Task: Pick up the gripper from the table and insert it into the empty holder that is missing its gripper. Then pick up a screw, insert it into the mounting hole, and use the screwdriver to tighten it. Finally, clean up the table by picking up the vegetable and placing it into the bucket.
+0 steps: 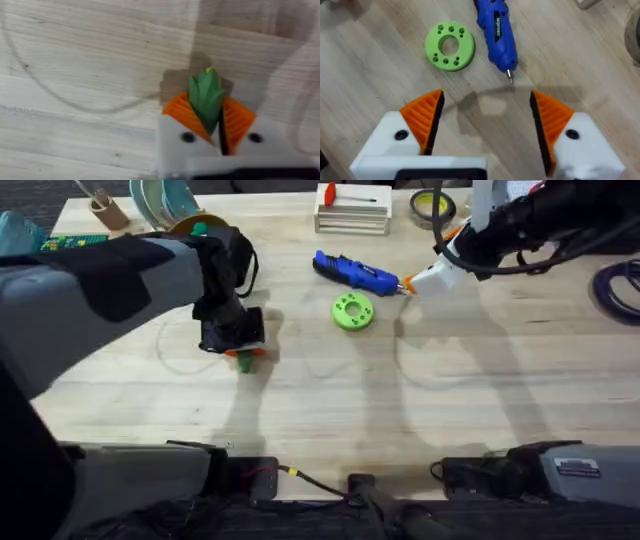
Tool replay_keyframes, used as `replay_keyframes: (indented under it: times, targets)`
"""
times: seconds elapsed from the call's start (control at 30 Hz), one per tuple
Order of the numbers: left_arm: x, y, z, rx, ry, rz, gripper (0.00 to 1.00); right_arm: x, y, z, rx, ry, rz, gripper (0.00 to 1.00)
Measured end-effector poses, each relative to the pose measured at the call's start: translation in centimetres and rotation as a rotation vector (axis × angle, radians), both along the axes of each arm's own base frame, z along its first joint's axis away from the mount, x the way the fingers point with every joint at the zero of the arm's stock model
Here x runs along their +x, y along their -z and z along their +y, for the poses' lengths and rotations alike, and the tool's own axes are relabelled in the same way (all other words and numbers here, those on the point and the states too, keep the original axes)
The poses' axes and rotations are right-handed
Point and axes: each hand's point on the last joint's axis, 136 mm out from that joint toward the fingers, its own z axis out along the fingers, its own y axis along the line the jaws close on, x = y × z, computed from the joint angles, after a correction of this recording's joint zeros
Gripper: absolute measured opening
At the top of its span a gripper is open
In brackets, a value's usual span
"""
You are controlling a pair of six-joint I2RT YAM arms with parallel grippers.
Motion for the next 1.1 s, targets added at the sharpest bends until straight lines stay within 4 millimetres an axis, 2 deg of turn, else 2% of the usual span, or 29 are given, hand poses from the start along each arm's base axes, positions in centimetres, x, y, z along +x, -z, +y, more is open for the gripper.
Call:
replay_keyframes:
  times: [0.03,0.07,0.23,0.33,0.43,0.57,0.67,0.77,0.93,1.1]
  targets:
    - [0.0,0.0,0.0,0.001,-0.002,-0.001,0.113,0.0,0.0,0.0,0.000,0.000,0.000,0.975]
    - [0.1,0.0,0.0,0.002,0.000,-0.004,0.040,0.0,0.0,0.0,0.000,0.000,0.000,0.975]
    - [-0.4,-0.3,0.1,0.006,0.000,0.022,0.029,0.0,0.0,0.0,-0.003,0.001,0.001,0.975]
    - [0.8,-1.8,0.0,0.007,-0.001,-0.008,0.029,-0.1,0.1,-0.1,-0.004,0.002,0.007,0.975]
    - [4.8,-5.0,0.0,0.023,-0.005,-0.138,0.029,-0.2,0.2,-0.1,-0.007,0.003,0.012,0.975]
    - [11.5,-11.3,1.0,0.060,-0.038,-0.409,0.029,-0.5,0.3,-0.2,-0.009,0.003,0.025,0.975]
    - [15.4,-15.1,3.2,0.100,-0.100,-0.603,0.029,-0.5,0.3,-0.2,-0.009,0.003,0.026,0.975]
    - [17.3,-17.0,6.1,0.138,-0.176,-0.713,0.029,-0.6,0.3,-0.2,-0.010,0.003,0.027,0.975]
    - [18.8,-18.3,10.0,0.174,-0.271,-0.805,0.029,-0.6,0.3,-0.2,-0.010,0.003,0.029,0.975]
    - [19.3,-16.4,10.6,0.172,-0.280,-0.763,0.029,-0.6,0.3,-0.2,-0.010,0.003,0.029,0.975]
